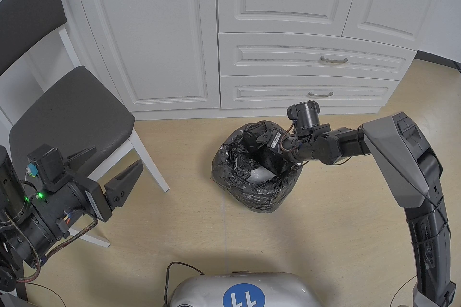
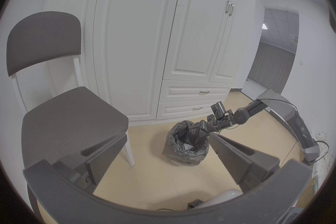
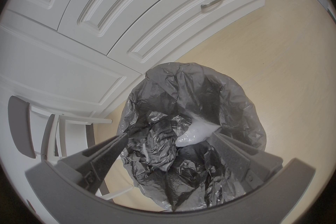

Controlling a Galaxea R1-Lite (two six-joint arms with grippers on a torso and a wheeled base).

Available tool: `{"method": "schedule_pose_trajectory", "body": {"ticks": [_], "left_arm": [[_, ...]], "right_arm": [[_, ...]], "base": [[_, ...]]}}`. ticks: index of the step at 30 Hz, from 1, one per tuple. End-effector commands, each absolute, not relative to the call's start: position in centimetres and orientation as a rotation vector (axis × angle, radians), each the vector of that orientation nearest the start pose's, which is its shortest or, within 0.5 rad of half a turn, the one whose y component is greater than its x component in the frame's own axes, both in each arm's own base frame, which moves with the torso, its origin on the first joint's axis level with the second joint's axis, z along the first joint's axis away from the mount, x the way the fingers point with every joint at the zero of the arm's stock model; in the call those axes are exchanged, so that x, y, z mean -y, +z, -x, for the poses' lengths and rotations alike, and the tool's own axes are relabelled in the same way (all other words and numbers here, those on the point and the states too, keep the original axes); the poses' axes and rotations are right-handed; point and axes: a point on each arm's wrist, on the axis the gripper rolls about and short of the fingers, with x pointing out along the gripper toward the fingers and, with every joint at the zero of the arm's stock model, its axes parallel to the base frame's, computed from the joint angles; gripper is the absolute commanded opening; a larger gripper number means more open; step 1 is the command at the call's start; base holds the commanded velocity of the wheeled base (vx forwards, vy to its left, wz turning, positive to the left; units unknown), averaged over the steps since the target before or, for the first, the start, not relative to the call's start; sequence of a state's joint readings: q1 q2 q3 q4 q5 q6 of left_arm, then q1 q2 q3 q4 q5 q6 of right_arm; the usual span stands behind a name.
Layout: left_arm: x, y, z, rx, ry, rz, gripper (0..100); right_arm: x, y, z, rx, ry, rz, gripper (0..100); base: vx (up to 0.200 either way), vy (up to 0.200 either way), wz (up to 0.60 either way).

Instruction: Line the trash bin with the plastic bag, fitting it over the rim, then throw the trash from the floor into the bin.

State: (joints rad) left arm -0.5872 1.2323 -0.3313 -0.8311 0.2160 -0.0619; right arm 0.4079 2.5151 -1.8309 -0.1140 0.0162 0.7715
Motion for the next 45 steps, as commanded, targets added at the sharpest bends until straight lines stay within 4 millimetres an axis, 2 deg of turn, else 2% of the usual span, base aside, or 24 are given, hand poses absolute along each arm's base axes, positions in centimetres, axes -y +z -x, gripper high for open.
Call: {"method": "schedule_pose_trajectory", "body": {"ticks": [1, 6, 11, 17, 22, 26, 29, 33, 38, 45], "left_arm": [[9.0, 18.5, -14.4, -0.078, -0.367, 0.034, 100], [9.0, 18.6, -14.4, -0.077, -0.367, 0.034, 100], [8.9, 18.7, -14.4, -0.071, -0.368, 0.037, 100], [8.9, 18.7, -14.3, -0.067, -0.369, 0.037, 100], [8.9, 18.7, -14.3, -0.067, -0.368, 0.037, 100], [8.9, 18.7, -14.3, -0.068, -0.371, 0.037, 100], [8.9, 18.7, -14.3, -0.067, -0.371, 0.037, 100], [8.9, 18.7, -14.2, -0.068, -0.369, 0.037, 100], [8.9, 18.8, -14.2, -0.065, -0.369, 0.036, 100], [8.9, 18.8, -14.2, -0.065, -0.369, 0.036, 100]], "right_arm": [[-20.3, 7.7, -46.7, -0.679, 0.18, -0.631, 100], [-20.1, 9.2, -46.2, -0.662, 0.188, -0.634, 100], [-19.4, 11.9, -44.9, -0.635, 0.205, -0.619, 100], [-18.1, 13.3, -42.8, -0.598, 0.182, -0.442, 100], [-17.1, 13.6, -40.9, -0.54, 0.206, -0.32, 100], [-16.1, 12.7, -39.2, -0.499, 0.242, -0.181, 100], [-14.5, 11.0, -38.4, -0.466, 0.261, -0.029, 100], [-12.6, 8.8, -38.3, -0.382, 0.269, 0.135, 100], [-11.4, 6.3, -38.8, -0.302, 0.261, 0.268, 100], [-9.1, 3.1, -39.6, -0.306, 0.232, 0.424, 100]], "base": [[0.0, 0.0, 0.0], [0.0, 0.0, 0.0], [0.0, 0.0, 0.0], [0.0, 0.0, 0.0], [0.0, 0.0, 0.0], [0.0, 0.0, 0.0], [0.0, 0.0, 0.0], [0.0, 0.0, 0.0], [0.0, 0.0, 0.0], [0.0, 0.0, 0.0]]}}
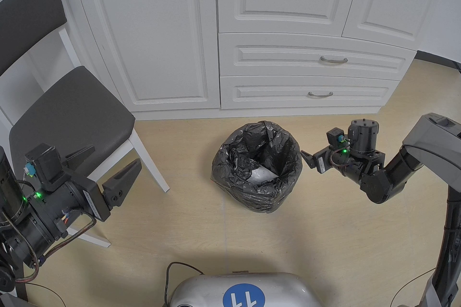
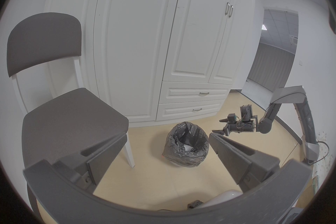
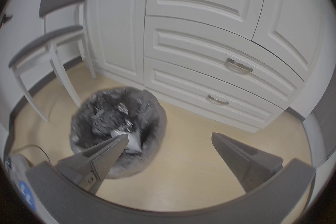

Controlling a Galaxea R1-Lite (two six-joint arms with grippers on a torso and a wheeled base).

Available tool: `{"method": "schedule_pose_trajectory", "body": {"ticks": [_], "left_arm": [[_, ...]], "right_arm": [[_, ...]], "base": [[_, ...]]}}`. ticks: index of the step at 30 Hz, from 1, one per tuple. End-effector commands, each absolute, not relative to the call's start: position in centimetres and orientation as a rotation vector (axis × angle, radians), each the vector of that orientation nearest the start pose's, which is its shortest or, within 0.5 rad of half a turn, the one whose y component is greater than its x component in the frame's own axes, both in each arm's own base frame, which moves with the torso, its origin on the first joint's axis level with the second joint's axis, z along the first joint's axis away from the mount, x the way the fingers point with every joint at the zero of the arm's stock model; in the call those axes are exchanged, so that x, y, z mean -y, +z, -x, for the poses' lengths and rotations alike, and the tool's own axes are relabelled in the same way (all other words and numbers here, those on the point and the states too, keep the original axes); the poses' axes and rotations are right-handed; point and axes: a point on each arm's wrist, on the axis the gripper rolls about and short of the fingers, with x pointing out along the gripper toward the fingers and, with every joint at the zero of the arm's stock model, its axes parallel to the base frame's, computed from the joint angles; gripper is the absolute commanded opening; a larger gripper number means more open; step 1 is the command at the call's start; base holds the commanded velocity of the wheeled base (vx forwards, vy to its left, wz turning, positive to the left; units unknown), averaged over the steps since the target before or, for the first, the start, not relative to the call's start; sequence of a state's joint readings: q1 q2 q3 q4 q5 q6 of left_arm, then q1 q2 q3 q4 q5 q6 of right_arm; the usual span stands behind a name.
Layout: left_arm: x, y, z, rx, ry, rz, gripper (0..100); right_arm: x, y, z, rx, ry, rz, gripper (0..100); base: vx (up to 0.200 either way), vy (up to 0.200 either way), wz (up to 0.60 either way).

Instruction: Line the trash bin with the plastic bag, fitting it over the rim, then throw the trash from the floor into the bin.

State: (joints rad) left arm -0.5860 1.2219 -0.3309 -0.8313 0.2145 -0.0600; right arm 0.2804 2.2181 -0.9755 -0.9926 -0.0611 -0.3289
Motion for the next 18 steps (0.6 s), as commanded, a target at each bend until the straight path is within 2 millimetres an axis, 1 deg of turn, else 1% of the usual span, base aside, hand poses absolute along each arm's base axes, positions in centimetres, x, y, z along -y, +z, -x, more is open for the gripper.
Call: {"method": "schedule_pose_trajectory", "body": {"ticks": [1, 5, 8, 10, 13, 14, 15, 18], "left_arm": [[8.9, 18.8, -14.2, -0.065, -0.369, 0.036, 100], [8.9, 18.8, -14.2, -0.065, -0.369, 0.036, 100], [8.9, 18.7, -14.3, -0.066, -0.369, 0.036, 100], [8.9, 18.7, -14.2, -0.066, -0.369, 0.036, 100], [8.9, 18.7, -14.2, -0.068, -0.369, 0.035, 100], [8.9, 18.7, -14.2, -0.068, -0.369, 0.035, 100], [8.9, 18.7, -14.3, -0.066, -0.369, 0.036, 100], [8.9, 18.7, -14.3, -0.066, -0.369, 0.036, 100]], "right_arm": [[-9.0, 2.9, -39.7, -0.31, 0.23, 0.429, 100], [-9.0, 2.4, -39.8, -0.32, 0.231, 0.433, 100], [-8.8, 1.7, -39.9, -0.338, 0.23, 0.435, 100], [-8.9, 0.8, -40.3, -0.354, 0.234, 0.437, 100], [-9.4, -1.0, -41.4, -0.366, 0.244, 0.436, 100], [-9.4, -1.0, -41.4, -0.366, 0.244, 0.436, 100], [-9.9, -2.6, -42.4, -0.365, 0.243, 0.427, 100], [-10.2, -3.9, -43.6, -0.36, 0.231, 0.405, 100]], "base": [[0.0, 0.0, 0.0], [0.0, 0.0, 0.0], [0.0, 0.0, 0.0], [0.0, 0.0, 0.0], [0.0, 0.0, 0.0], [0.0, 0.0, 0.0], [0.0, 0.0, 0.0], [0.0, 0.0, 0.0]]}}
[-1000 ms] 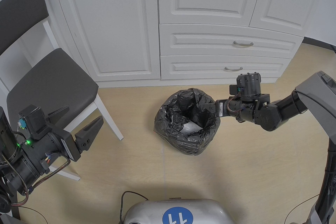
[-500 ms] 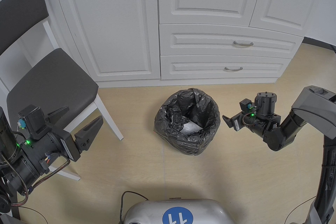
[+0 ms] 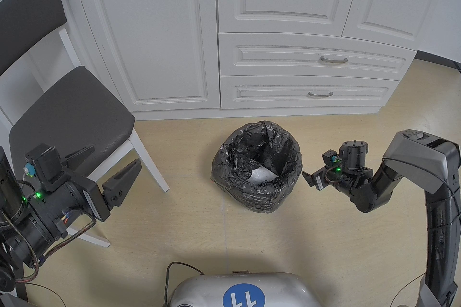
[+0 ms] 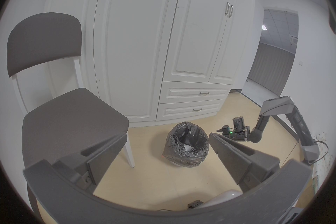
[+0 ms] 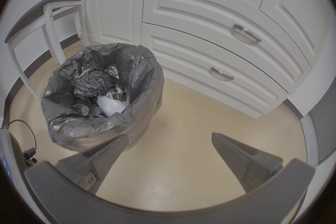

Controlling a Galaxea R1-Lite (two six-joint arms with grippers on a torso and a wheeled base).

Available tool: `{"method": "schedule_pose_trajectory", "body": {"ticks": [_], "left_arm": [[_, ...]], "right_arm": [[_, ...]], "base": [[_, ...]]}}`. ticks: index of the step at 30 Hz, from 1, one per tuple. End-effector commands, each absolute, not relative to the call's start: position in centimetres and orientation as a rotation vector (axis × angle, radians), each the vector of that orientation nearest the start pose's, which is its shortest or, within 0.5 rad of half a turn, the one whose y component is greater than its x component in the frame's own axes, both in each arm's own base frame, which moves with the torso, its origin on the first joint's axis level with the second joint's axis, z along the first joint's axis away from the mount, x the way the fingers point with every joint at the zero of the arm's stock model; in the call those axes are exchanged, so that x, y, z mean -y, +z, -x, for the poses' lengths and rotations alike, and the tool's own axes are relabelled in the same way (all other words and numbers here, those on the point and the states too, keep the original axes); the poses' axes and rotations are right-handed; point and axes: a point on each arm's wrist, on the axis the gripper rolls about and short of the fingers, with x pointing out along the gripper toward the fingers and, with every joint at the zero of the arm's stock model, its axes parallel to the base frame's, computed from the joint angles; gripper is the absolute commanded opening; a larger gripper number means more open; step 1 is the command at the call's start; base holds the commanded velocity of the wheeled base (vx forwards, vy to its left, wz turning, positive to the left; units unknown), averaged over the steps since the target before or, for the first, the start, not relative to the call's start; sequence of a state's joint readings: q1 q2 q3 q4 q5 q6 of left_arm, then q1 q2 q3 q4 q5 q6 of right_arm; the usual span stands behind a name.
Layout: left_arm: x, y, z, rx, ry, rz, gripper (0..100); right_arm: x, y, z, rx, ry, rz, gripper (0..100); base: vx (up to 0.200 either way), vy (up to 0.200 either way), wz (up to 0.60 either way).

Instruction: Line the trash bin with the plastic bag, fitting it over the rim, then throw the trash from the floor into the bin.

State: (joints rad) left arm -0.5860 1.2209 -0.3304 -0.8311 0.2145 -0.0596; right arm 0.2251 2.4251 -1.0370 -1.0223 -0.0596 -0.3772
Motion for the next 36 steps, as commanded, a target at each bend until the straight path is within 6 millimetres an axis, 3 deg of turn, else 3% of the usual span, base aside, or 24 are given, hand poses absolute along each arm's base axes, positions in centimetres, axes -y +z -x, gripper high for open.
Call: {"method": "schedule_pose_trajectory", "body": {"ticks": [1, 10, 18, 23, 27, 29, 31, 33, 36], "left_arm": [[8.9, 18.8, -14.2, -0.065, -0.369, 0.036, 100], [8.9, 18.7, -14.3, -0.071, -0.369, 0.035, 100], [8.9, 18.6, -14.3, -0.072, -0.369, 0.035, 100], [8.9, 18.2, -14.4, -0.089, -0.367, 0.026, 100], [8.9, 17.6, -14.4, -0.116, -0.361, 0.013, 100], [8.7, 17.2, -14.4, -0.136, -0.347, 0.003, 100], [8.5, 16.9, -14.4, -0.146, -0.335, -0.01, 100], [7.4, 15.9, -15.1, -0.183, -0.269, -0.062, 100], [7.4, 15.5, -15.7, -0.201, -0.247, -0.067, 100]], "right_arm": [[-10.3, -4.1, -43.8, -0.356, 0.227, 0.396, 100], [-10.4, -6.0, -47.5, -0.294, 0.096, 0.323, 100], [-10.1, -7.2, -47.7, -0.32, 0.08, 0.328, 100], [-9.9, -6.9, -47.4, -0.326, 0.084, 0.33, 100], [-9.5, -3.9, -45.8, -0.328, 0.09, 0.328, 100], [-9.3, -1.4, -43.9, -0.325, 0.123, 0.319, 100], [-9.1, -0.7, -43.0, -0.333, 0.136, 0.311, 100], [-9.0, 1.5, -40.4, -0.322, 0.167, 0.25, 100], [-8.6, 3.3, -38.3, -0.289, 0.175, 0.167, 100]], "base": [[0.0, 0.0, 0.0], [0.0, 0.0, 0.0], [0.0, 0.0, 0.0], [0.0, 0.0, 0.0], [0.0, 0.0, 0.0], [0.0, 0.0, 0.0], [0.0, 0.0, 0.0], [0.0, 0.0, 0.0], [0.0, 0.0, 0.0]]}}
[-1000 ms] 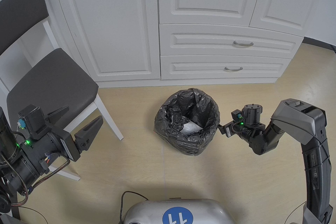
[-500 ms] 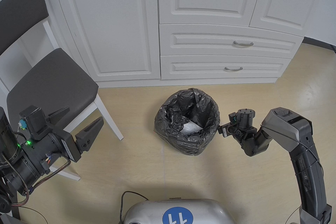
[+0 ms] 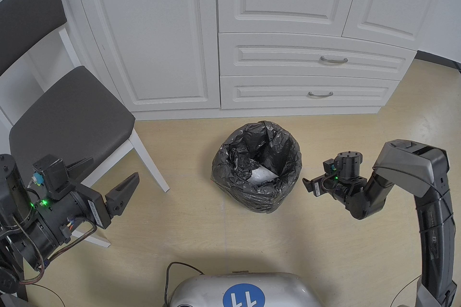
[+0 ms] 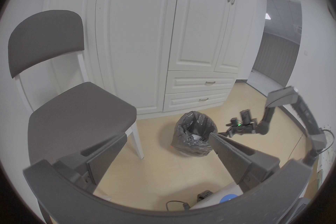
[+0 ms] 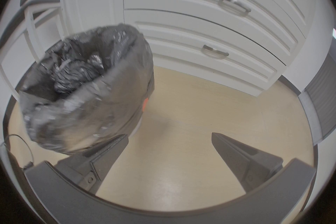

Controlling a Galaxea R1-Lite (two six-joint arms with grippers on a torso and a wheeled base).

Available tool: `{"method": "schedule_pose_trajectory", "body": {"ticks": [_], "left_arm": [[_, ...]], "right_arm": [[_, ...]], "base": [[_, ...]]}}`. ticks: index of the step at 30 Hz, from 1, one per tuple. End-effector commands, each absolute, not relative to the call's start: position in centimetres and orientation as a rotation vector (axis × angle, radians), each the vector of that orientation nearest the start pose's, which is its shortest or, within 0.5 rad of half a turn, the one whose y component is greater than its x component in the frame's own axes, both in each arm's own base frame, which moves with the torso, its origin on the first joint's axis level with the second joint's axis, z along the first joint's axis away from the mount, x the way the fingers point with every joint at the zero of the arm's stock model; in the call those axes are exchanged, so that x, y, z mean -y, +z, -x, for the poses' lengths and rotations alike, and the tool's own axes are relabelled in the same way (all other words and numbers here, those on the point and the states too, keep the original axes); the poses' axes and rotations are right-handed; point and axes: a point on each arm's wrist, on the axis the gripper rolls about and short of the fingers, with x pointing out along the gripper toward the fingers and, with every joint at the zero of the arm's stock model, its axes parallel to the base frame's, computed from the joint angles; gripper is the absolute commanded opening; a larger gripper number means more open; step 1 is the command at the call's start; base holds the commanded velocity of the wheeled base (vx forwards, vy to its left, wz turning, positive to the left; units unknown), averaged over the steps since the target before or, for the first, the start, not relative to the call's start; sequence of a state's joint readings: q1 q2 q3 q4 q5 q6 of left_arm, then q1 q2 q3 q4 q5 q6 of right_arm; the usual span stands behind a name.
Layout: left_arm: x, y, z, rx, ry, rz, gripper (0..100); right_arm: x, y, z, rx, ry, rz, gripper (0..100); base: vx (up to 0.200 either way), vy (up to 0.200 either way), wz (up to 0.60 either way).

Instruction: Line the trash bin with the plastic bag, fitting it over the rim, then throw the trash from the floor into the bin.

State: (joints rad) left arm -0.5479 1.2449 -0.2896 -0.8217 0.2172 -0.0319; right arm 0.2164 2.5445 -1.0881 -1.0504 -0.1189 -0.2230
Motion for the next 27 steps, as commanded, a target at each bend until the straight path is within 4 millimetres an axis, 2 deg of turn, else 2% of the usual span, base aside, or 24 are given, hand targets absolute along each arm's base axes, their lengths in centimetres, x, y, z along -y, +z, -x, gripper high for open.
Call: {"method": "schedule_pose_trajectory", "body": {"ticks": [1, 6, 7, 8, 12, 14, 18, 20, 23, 24, 25, 27], "left_arm": [[7.4, 15.4, -15.7, -0.204, -0.245, -0.065, 100], [7.0, 14.5, -15.1, -0.237, -0.238, -0.075, 100], [7.0, 14.5, -15.1, -0.237, -0.238, -0.075, 100], [6.7, 14.3, -14.9, -0.244, -0.224, -0.072, 100], [5.9, 14.6, -14.1, -0.217, -0.198, -0.024, 100], [5.5, 15.0, -13.2, -0.195, -0.198, 0.004, 100], [4.7, 15.8, -11.5, -0.117, -0.206, 0.035, 100], [4.5, 16.3, -11.1, -0.099, -0.202, 0.036, 100], [4.3, 17.5, -10.7, -0.07, -0.2, 0.041, 100], [4.3, 17.5, -10.7, -0.07, -0.2, 0.041, 100], [4.1, 18.6, -10.3, -0.054, -0.199, 0.047, 100], [3.8, 20.1, -9.7, -0.035, -0.197, 0.053, 100]], "right_arm": [[-8.4, 3.8, -37.7, -0.282, 0.172, 0.147, 100], [-7.5, 5.9, -33.3, -0.241, 0.181, 0.064, 100], [-7.5, 5.9, -33.3, -0.241, 0.181, 0.064, 100], [-6.9, 6.8, -31.3, -0.176, 0.199, 0.059, 100], [-6.2, 8.2, -28.8, -0.071, 0.227, 0.08, 100], [-6.0, 8.3, -27.6, -0.087, 0.223, 0.083, 100], [-5.7, 10.7, -25.7, -0.018, 0.222, 0.073, 100], [-5.5, 12.1, -25.2, 0.035, 0.214, 0.067, 100], [-5.2, 13.8, -24.2, 0.017, 0.21, 0.072, 100], [-5.2, 13.8, -24.2, 0.017, 0.21, 0.072, 100], [-5.1, 15.5, -23.4, -0.012, 0.208, 0.074, 100], [-4.8, 17.5, -22.5, -0.056, 0.191, 0.078, 100]], "base": [[0.0, 0.0, 0.0], [0.0, 0.0, 0.0], [0.0, 0.0, 0.0], [0.0, 0.0, 0.0], [0.0, 0.0, 0.0], [0.0, 0.0, 0.0], [0.0, 0.0, 0.0], [0.0, 0.0, 0.0], [0.0, 0.0, 0.0], [0.0, 0.0, 0.0], [0.0, 0.0, 0.0], [0.0, 0.0, 0.0]]}}
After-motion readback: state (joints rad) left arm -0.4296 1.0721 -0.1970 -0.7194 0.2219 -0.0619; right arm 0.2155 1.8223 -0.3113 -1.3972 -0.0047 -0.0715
